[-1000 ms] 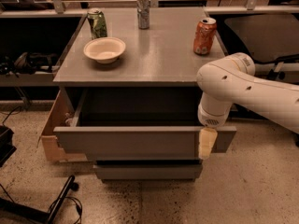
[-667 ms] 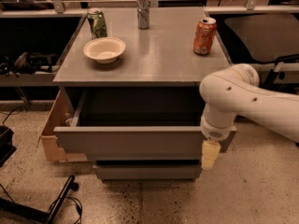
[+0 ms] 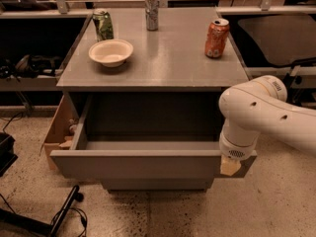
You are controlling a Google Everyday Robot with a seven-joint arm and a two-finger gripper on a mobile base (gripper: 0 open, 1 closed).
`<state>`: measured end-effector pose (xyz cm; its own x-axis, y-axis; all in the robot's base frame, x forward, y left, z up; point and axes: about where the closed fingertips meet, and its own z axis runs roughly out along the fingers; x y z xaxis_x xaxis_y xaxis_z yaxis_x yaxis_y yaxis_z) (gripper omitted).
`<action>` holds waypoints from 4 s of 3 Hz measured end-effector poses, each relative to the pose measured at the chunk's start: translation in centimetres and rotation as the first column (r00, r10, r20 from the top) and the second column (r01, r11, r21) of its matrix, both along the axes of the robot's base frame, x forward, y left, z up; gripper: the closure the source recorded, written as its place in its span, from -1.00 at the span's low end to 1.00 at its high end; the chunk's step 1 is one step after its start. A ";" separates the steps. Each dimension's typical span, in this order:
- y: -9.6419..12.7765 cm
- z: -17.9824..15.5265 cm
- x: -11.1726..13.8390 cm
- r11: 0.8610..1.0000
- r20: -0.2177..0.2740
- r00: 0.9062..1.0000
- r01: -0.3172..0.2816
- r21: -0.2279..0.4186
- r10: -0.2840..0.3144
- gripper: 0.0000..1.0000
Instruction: Open top drawer
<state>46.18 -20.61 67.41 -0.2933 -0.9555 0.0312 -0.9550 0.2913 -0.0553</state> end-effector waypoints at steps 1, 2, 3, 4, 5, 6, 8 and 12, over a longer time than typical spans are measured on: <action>0.0 0.7 0.0 1.000 0.000 1.000 0.000 0.000 0.000 0.70; -0.5 1.4 -2.9 0.999 -0.029 0.999 0.039 -0.023 -0.039 1.00; -0.5 1.4 -2.9 0.999 -0.029 0.999 0.039 -0.023 -0.039 1.00; -1.0 1.6 -6.5 0.998 -0.049 0.997 0.055 -0.013 -0.055 1.00; -1.3 1.8 -8.3 0.997 -0.063 0.995 0.070 -0.016 -0.071 1.00; -1.9 2.0 -10.2 0.995 -0.084 0.992 0.091 -0.037 -0.094 1.00; -1.8 2.0 -10.2 0.995 -0.084 0.992 0.091 -0.037 -0.094 0.18; -7.5 8.1 -7.8 0.984 -0.130 0.976 0.179 0.009 -0.176 -1.00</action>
Offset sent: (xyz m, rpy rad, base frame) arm -0.3419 -0.0790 0.1276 -0.3864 0.0895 -0.4079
